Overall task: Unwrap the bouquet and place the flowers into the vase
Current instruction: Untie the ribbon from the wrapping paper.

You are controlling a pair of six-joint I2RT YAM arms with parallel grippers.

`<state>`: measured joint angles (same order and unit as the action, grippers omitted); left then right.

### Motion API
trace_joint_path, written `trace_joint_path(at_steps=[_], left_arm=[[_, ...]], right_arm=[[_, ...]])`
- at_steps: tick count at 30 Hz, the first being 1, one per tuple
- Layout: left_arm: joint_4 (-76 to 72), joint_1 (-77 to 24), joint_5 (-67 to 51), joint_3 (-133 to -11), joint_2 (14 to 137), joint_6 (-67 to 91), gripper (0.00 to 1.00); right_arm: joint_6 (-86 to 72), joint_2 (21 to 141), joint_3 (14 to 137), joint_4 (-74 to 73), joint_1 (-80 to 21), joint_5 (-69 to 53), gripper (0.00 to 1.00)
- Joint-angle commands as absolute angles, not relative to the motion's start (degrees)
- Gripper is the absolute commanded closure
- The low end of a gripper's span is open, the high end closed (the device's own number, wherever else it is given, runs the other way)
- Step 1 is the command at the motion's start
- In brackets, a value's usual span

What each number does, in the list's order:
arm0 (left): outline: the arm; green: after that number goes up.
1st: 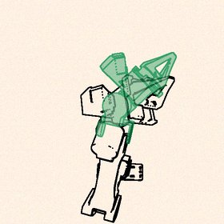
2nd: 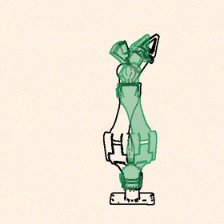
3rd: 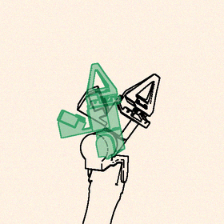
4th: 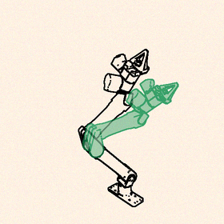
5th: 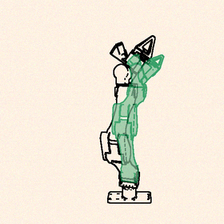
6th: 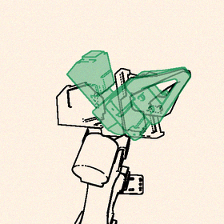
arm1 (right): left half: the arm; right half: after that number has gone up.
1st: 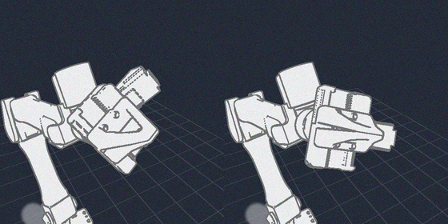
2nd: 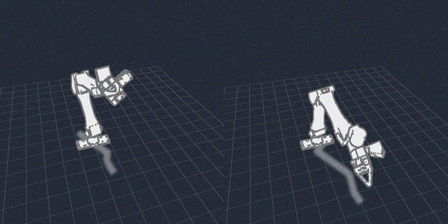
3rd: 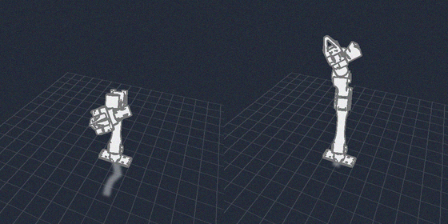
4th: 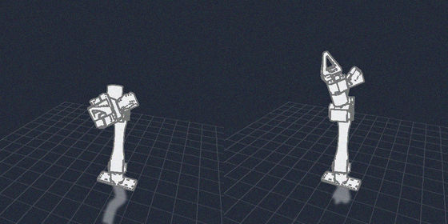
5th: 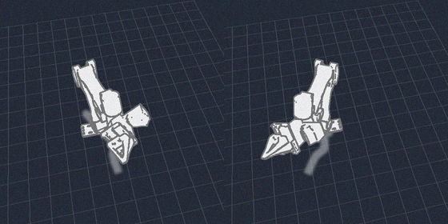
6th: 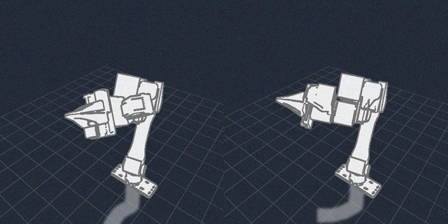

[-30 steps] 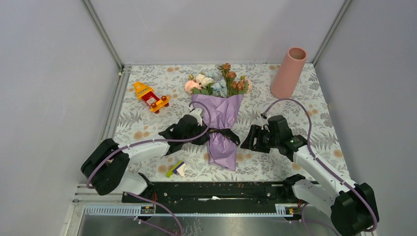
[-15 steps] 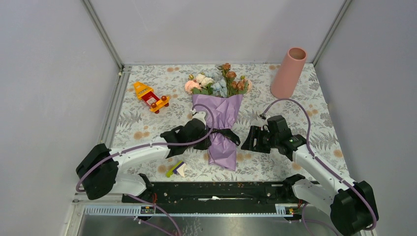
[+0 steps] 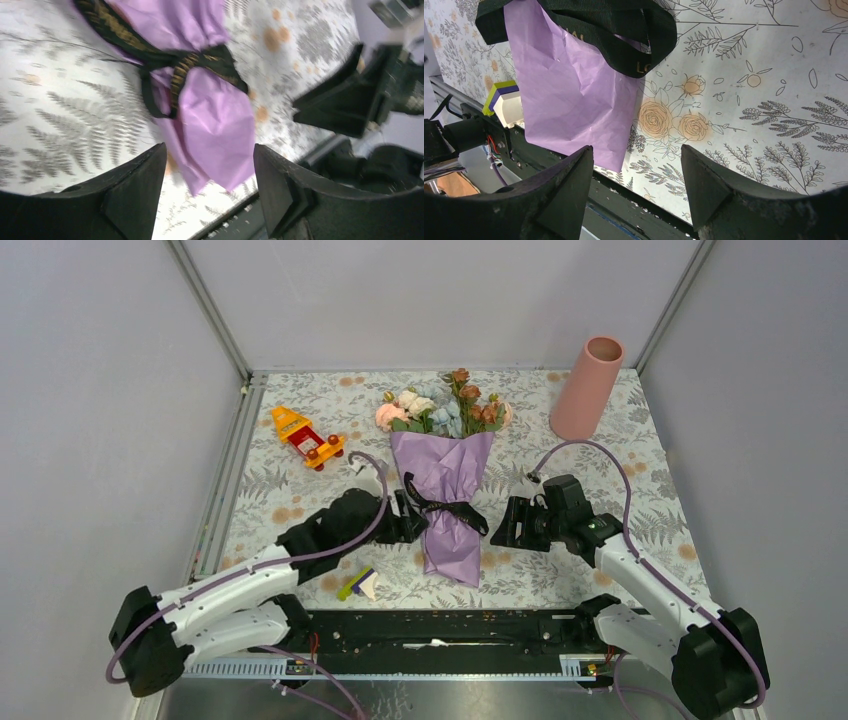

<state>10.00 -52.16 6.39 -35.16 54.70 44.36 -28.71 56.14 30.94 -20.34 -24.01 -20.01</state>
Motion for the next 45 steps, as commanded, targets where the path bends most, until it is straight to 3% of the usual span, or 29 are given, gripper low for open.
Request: trace_joint_path(at_steps=[1,8,14,34,39,45], left_arm=[[7.01,-43.87,3.70,-32.93,54.79,40.38,0.32],[-1.08,-36.00,-4.09,-32.35,62.32,39.42,0.40],[-6.16,-35.41,-8.93,-34.62,71.87,40.14,0.48],[-11.11,-36.68,-11.55,-34.02,77.99,41.83,0.52],[-10.30,-37.26,-11.22,-34.88,79.10,42.11,0.75],[-9.29,-38.86,-9.08,-33.98,76.71,43.94,0.92]], right_arm=[[-27.70,55.36,31.91,-20.57,-24.43,-19.50,0.28],[-28.33,56.06,32.46,-20.90,-24.43,-19.42,0.28],[-28.64,56.82,32.82,-20.88,-24.43,-19.51,0.28],[-28.07,58.04,32.79,-21.26,-24.43,-19.09,0.29],[-28.12,57.43,32.22,-21.25,-24.42,-18.80,0.29],[-28.21,56.57,31.59,-21.20,-24.43,-18.63,0.29]])
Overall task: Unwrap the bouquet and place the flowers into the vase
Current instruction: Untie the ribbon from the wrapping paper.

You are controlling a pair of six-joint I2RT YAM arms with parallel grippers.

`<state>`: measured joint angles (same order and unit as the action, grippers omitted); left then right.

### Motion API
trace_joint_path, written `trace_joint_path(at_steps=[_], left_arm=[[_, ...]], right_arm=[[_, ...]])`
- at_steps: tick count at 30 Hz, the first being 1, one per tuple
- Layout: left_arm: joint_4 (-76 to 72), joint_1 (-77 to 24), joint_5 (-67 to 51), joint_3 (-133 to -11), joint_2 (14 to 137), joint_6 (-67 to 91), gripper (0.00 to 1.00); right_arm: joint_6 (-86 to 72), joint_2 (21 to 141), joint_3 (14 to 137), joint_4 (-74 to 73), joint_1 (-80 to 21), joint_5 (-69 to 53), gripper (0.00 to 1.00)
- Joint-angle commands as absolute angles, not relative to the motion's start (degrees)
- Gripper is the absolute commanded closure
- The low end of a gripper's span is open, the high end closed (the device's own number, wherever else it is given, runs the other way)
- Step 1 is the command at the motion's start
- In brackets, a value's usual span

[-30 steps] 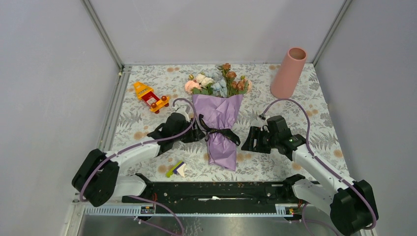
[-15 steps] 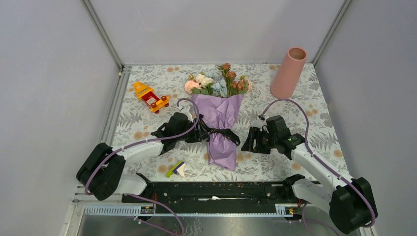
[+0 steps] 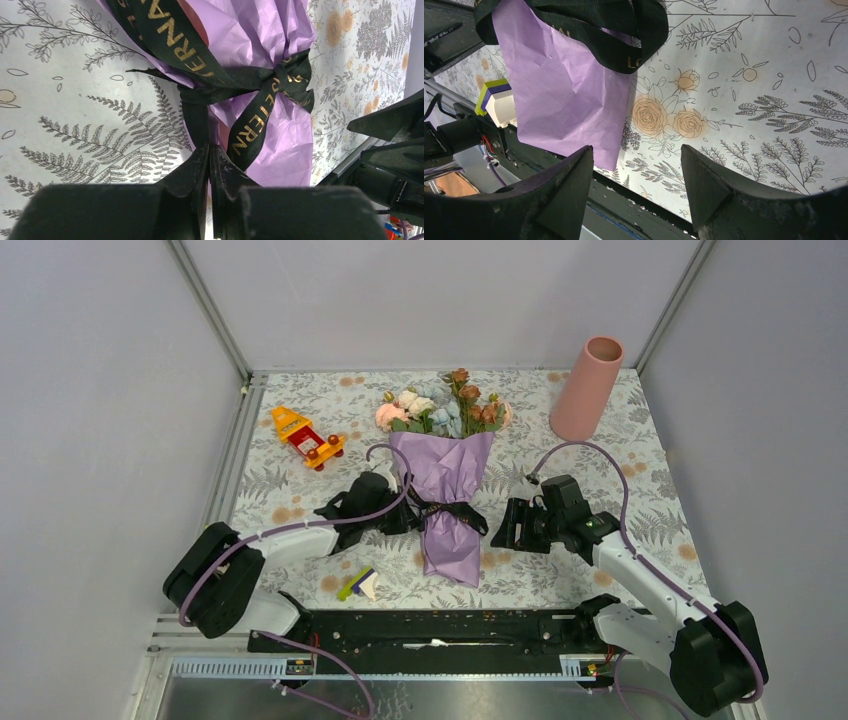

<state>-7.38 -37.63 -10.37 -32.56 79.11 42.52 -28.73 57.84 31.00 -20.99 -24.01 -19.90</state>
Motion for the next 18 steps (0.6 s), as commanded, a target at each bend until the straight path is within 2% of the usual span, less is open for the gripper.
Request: trace_joint_path(at_steps=[1,5,12,18], left_arm=[[-9.24,-39.32,-8.45,-33.65,75.98,44.82,0.94],[-9.61,-41.66,-6.07,-31.91,73.30,48.24,1.00],[-7.59,-47.76,4.71,-29.72,68.10,54.54,1.00],[-5.53,-50.75,8.84,-28.39,64.20,58.29,1.00]], right_arm=[[-28.26,56.47,31.49,-21.25,-24.46,-18.57,0.29],[-28.21,56.42,31.29,-20.98,-24.45,-18.35,0.29],[-28.38,56.31,30.78,-19.76,-24.46,-19.01,0.29],[-28.30,55.60,29.94,-19.57,-24.43,-19.34,0.29]])
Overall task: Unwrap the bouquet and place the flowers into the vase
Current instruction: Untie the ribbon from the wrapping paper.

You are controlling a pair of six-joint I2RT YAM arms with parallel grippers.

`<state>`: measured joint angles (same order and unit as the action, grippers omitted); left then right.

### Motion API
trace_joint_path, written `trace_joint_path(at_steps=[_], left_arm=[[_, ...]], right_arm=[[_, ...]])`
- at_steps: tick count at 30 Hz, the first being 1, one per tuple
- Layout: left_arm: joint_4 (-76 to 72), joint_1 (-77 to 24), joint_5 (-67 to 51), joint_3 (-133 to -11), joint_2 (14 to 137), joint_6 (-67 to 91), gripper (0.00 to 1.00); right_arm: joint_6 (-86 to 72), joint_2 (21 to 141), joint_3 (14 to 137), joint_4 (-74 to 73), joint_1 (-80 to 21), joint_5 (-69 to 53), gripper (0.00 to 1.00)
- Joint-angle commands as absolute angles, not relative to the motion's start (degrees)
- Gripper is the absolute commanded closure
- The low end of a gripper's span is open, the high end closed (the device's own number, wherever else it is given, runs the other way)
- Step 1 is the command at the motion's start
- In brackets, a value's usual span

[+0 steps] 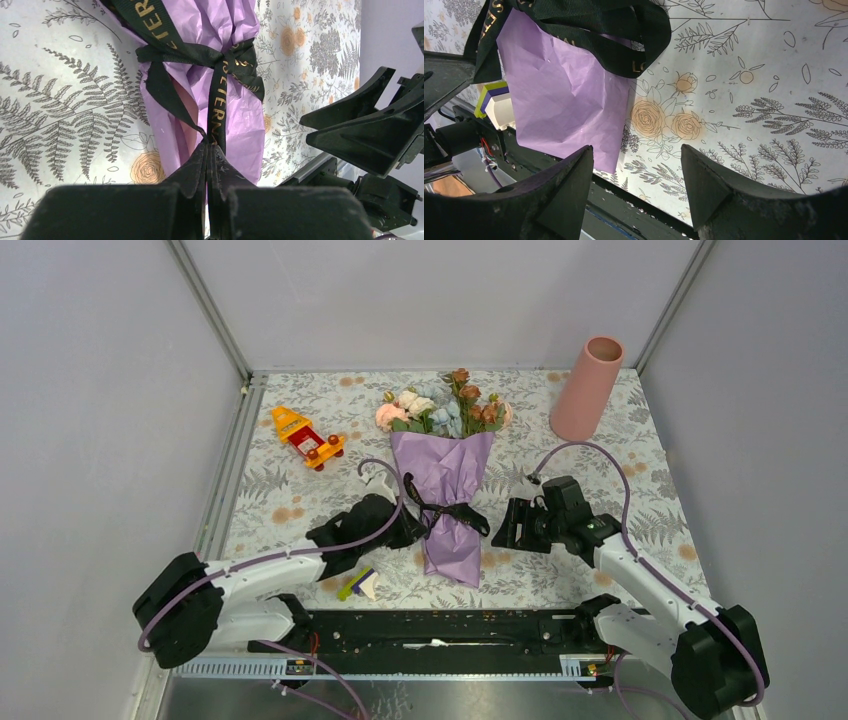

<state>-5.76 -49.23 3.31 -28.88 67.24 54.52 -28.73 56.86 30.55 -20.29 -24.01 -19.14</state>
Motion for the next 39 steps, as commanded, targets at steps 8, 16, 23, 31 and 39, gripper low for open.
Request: trace_joint_path(at_steps=[8,16,23,31,39], left_arm=[[1.13,-54.05,15.43,-28.17,56.96,60.80,0.93],[7.95,-54.85,18.15,-28.88,52.09,60.71,0.67],[13.55,-54.88,23.25,-28.03,44.02,52.23,0.28],[8.60,-51.07,11.48,-28.91,44.83,33.12,0.15],[0.25,-46.09,-1.14,-31.24,57.76,33.75,0.15]], right_arm=[[-28.45,54.83,28.83,-19.35,-24.44,-19.58,0.29],[-28.59,54.09,28.81,-19.43,-24.46,-19.68,0.29],[-28.81,53.61,29.05,-19.82,-24.43,-19.35,0.29],[-28.93,53.75,29.42,-18.40,-24.51,-19.42,0.26],[-34.73,61.39,28.96,-6.94,-24.50,-22.58,0.21]])
